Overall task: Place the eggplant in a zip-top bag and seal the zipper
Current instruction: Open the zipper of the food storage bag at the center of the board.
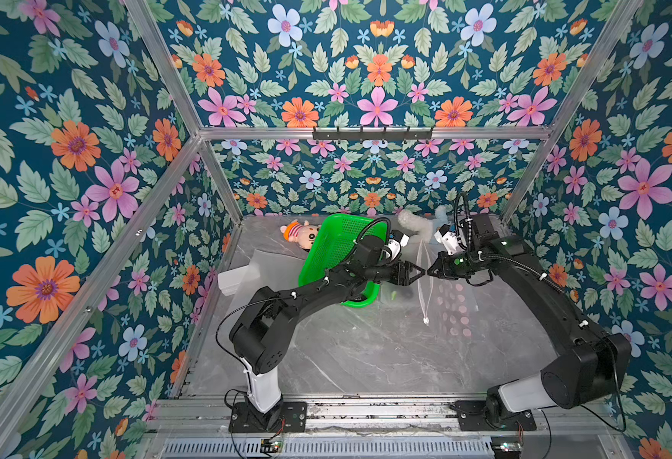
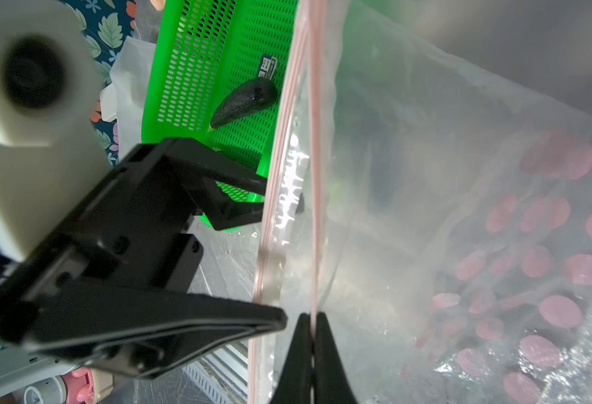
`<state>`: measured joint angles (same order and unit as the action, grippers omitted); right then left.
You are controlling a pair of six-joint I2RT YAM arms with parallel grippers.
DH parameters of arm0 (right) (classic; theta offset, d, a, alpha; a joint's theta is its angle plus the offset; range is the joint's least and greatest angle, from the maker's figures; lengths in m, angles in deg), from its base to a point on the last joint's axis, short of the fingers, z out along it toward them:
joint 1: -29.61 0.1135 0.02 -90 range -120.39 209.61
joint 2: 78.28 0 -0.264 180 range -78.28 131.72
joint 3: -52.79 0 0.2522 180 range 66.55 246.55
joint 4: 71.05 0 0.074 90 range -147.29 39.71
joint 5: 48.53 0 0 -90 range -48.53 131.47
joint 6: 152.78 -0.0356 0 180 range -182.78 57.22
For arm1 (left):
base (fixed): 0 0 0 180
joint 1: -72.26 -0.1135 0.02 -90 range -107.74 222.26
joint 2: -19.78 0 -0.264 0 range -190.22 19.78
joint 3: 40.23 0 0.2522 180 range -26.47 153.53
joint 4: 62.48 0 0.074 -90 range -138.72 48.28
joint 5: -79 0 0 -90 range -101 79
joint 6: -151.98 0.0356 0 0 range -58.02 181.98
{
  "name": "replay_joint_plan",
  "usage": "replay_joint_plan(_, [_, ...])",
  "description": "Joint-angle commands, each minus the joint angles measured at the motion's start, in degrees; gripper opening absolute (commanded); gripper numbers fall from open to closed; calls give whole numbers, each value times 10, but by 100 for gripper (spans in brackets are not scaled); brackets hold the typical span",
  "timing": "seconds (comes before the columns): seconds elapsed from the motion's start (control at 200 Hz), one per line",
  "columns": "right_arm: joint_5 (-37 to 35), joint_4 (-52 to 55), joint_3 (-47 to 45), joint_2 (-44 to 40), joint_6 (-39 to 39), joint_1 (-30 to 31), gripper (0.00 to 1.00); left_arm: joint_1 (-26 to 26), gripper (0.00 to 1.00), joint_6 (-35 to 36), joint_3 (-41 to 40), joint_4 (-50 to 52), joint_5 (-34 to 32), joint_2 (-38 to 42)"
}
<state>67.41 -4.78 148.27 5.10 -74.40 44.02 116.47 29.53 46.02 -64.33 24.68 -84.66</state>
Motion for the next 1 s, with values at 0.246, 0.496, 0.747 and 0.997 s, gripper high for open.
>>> replay_joint_plan(0.246, [-127,48,24,-23,6,6,0,8,15,8,37,62,-34,-27])
replay_joint_plan(0.496, [-281,143,44,-32,6,12,0,8,4,31,37,161,-177,8])
replay_joint_plan(0.747, [-245,120,37,-34,-3,30,0,8,21,24,34,140,-146,7])
replay_joint_plan(0.997, [-198,78,21,-2,-11,30,0,9,56,-25,-18,8,-23,18])
